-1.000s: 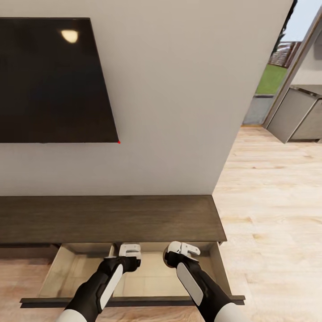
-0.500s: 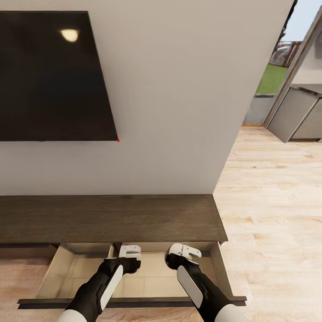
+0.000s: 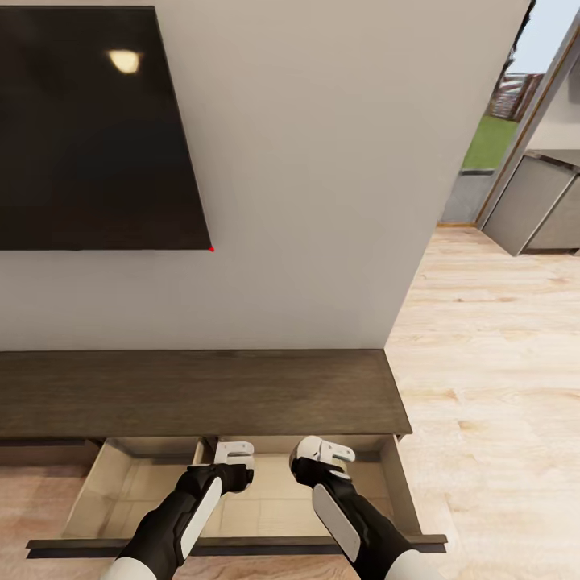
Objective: Place each of the two pumpkins and all three candles from the living room inside a cabinet in the living room (use any cabinet), then make sure every cabinet is closed, and position the cauldron so it is next to a table in the living room.
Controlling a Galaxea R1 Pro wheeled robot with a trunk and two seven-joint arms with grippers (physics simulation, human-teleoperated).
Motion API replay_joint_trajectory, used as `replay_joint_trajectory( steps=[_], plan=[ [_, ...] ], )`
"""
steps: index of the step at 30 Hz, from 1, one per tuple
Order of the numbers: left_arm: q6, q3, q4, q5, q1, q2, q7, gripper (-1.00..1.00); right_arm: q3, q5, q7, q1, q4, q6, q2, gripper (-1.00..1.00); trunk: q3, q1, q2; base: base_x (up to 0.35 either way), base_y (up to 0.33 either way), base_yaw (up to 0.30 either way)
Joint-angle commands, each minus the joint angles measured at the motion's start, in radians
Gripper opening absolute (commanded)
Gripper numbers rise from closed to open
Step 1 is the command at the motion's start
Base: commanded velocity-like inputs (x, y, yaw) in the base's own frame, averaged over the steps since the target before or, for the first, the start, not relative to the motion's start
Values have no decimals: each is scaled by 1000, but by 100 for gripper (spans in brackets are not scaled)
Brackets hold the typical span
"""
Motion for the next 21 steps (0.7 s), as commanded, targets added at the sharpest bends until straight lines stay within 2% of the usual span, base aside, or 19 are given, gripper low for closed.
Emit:
replay_joint_trajectory(
  steps=[1, 9, 14, 21],
  plan=[
    [4, -3, -2, 10, 0, 0, 10, -100, 7, -3, -4, -1, 0, 3, -1, -100, -4, 4, -8, 0, 0, 0],
    [6, -3, -2, 11, -1, 0, 8, -100, 12, -9, 1, -5, 9, 13, -1, -100, -29, 35, -64, 0, 0, 0],
    [7, -2, -2, 11, -1, 0, 8, -100, 12, -15, 1, -48, 82, 15, 1, -100, -45, 54, -99, 0, 0, 0],
    [8, -2, -2, 12, -1, 0, 8, -100, 13, -17, 2, -57, 111, 9, 2, -100, -67, 81, -148, 0, 0, 0]
  ],
)
